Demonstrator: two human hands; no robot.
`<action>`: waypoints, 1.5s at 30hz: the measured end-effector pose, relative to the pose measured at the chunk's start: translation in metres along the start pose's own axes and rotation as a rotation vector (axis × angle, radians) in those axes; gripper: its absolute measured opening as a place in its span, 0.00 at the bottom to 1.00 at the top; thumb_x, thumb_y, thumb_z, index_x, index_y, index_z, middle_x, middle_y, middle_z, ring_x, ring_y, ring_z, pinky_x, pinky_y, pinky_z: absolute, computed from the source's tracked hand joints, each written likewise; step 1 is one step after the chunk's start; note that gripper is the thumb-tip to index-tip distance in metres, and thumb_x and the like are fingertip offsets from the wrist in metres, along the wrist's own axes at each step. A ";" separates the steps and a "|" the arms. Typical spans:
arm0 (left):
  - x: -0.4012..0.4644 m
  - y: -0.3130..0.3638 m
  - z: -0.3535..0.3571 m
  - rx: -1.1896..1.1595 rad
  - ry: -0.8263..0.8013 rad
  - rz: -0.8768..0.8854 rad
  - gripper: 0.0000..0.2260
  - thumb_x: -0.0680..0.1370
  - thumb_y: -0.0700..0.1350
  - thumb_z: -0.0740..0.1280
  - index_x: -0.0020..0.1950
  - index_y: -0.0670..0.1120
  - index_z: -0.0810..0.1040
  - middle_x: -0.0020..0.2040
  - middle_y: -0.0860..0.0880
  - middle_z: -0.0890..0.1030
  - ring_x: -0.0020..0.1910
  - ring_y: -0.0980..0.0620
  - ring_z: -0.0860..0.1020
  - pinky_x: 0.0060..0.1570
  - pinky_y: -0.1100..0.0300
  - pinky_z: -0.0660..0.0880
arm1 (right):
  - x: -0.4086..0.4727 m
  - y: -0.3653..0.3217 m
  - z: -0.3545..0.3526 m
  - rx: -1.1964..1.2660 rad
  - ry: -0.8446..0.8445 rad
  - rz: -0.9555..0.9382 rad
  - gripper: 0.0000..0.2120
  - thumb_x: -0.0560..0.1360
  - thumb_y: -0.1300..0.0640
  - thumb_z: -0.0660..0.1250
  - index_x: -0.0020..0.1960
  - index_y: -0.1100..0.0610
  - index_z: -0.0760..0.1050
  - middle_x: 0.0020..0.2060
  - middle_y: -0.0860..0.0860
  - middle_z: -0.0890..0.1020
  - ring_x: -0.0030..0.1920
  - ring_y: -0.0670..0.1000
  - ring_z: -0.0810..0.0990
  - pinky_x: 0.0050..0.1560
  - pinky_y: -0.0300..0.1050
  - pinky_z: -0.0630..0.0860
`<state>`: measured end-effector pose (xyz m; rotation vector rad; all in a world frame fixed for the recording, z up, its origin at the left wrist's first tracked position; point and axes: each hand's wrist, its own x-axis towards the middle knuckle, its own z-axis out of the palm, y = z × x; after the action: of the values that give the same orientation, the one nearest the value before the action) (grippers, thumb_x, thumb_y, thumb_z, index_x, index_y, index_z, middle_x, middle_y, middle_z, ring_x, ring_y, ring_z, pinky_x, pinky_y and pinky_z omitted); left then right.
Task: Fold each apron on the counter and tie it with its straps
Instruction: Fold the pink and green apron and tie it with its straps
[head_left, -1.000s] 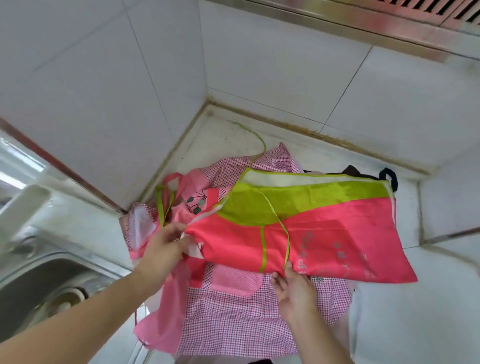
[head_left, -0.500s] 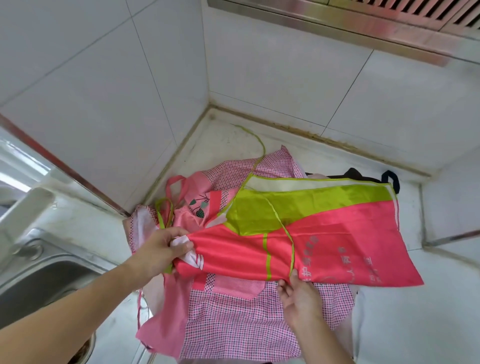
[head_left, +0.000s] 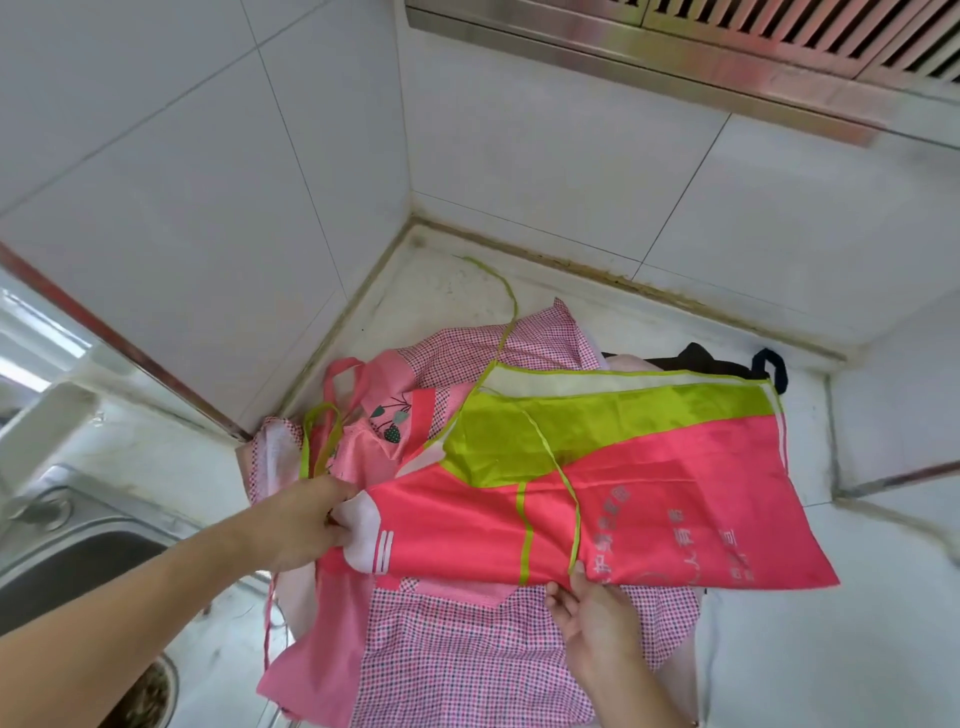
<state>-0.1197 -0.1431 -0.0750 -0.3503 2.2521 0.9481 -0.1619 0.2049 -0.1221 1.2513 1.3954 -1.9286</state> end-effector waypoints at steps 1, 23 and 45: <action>0.002 -0.001 0.000 0.078 -0.027 -0.003 0.14 0.77 0.37 0.69 0.47 0.58 0.77 0.47 0.63 0.83 0.53 0.62 0.81 0.46 0.71 0.72 | -0.004 0.000 -0.001 -0.102 -0.006 0.038 0.06 0.83 0.66 0.65 0.57 0.68 0.74 0.42 0.64 0.82 0.33 0.60 0.81 0.26 0.47 0.81; 0.043 0.005 0.020 -0.104 0.192 -0.052 0.06 0.83 0.48 0.69 0.53 0.56 0.86 0.47 0.69 0.83 0.48 0.66 0.81 0.55 0.62 0.78 | 0.115 -0.135 0.186 -1.834 -0.419 -0.835 0.07 0.75 0.52 0.69 0.49 0.54 0.81 0.47 0.53 0.84 0.49 0.58 0.84 0.50 0.50 0.82; 0.045 0.028 0.078 0.592 0.287 0.359 0.31 0.65 0.52 0.80 0.67 0.56 0.78 0.61 0.54 0.76 0.53 0.55 0.82 0.52 0.61 0.81 | 0.084 -0.127 0.112 -1.822 0.029 -0.602 0.14 0.78 0.55 0.68 0.62 0.57 0.77 0.61 0.57 0.82 0.61 0.61 0.82 0.54 0.52 0.79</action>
<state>-0.1301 -0.0670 -0.1304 0.2026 2.7854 0.3645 -0.3464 0.1645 -0.1223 -0.0940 2.5352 -0.1589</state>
